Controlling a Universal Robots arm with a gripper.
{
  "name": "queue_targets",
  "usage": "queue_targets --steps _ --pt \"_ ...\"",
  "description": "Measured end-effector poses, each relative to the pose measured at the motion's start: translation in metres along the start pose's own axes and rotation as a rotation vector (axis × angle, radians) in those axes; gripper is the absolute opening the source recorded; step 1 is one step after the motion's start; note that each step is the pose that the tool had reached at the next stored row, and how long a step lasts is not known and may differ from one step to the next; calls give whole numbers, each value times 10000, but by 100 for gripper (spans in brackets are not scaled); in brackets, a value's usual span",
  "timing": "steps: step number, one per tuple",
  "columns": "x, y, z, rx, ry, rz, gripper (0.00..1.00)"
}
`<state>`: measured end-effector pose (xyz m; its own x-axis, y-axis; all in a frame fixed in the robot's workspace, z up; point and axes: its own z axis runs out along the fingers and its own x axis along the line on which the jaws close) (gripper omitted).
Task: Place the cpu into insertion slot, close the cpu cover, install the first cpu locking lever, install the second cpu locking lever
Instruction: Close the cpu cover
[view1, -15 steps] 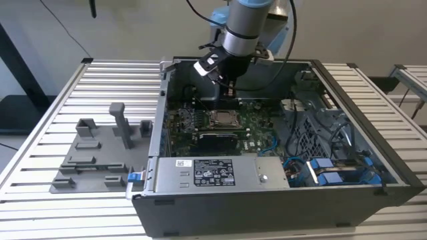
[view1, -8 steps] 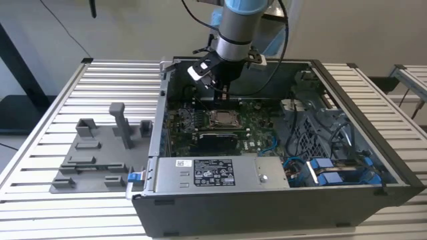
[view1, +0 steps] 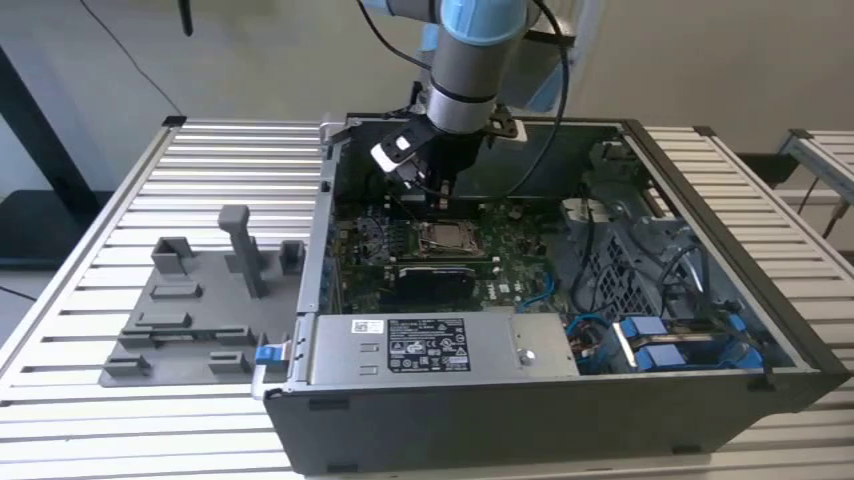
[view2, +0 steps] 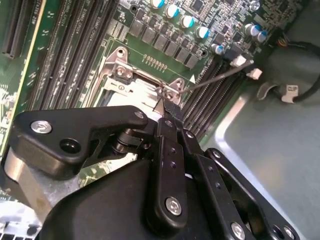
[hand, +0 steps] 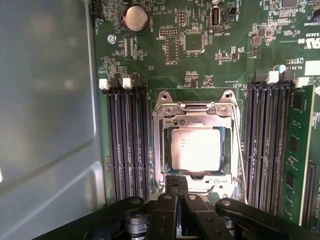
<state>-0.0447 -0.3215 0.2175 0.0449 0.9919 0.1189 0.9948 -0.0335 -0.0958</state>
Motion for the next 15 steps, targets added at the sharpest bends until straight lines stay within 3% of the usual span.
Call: queue_targets --steps 7,11,15 --pt "-14 -14 105 -26 -132 132 11" --pt "-20 -19 148 -33 -142 164 11" --pt "-18 -27 136 -36 -135 169 11"
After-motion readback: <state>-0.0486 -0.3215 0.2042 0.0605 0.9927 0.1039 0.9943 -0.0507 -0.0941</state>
